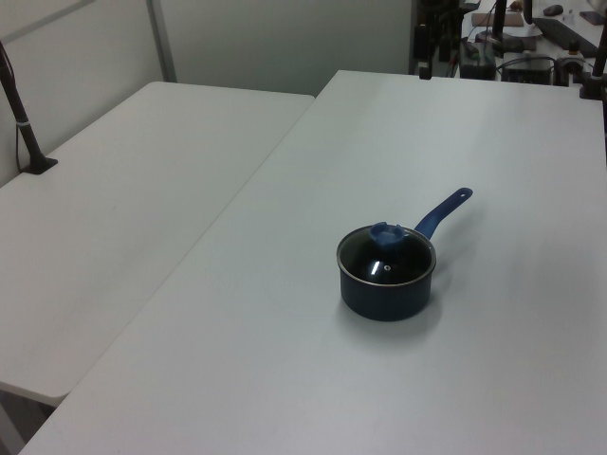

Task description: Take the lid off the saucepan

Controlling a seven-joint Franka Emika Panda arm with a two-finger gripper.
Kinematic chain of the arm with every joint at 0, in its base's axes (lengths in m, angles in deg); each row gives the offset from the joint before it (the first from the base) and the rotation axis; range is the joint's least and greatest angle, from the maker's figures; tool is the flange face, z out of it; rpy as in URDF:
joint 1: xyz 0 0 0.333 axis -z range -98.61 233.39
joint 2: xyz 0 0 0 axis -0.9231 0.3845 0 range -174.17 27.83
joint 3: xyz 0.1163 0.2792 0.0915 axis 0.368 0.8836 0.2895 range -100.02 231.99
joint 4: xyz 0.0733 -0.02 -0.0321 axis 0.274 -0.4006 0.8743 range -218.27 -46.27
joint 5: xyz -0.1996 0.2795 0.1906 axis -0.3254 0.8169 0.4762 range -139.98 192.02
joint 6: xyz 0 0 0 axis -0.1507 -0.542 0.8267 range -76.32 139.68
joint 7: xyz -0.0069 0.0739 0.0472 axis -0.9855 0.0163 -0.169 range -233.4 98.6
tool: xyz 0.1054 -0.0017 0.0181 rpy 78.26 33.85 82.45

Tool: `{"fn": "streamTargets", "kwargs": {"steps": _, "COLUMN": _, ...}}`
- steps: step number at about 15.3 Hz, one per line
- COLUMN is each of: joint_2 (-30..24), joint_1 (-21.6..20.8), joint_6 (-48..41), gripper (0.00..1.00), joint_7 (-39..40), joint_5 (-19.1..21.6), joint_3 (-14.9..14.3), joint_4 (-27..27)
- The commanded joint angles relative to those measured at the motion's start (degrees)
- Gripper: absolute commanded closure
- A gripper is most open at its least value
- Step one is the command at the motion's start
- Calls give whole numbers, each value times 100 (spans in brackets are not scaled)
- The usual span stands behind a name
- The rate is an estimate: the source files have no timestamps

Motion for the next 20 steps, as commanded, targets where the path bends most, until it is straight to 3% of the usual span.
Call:
{"fn": "streamTargets", "kwargs": {"steps": 1, "joint_2": -259, "joint_1": 86, "joint_6": -187, "gripper": 0, "joint_7": 238, "joint_5": 14, "joint_3": -33, "joint_4": -126}}
{"fn": "streamTargets", "kwargs": {"steps": 20, "joint_2": -190, "joint_1": 148, "joint_6": -4, "gripper": 0, "joint_7": 319, "joint_5": 93, "joint_3": -16, "joint_4": -126}}
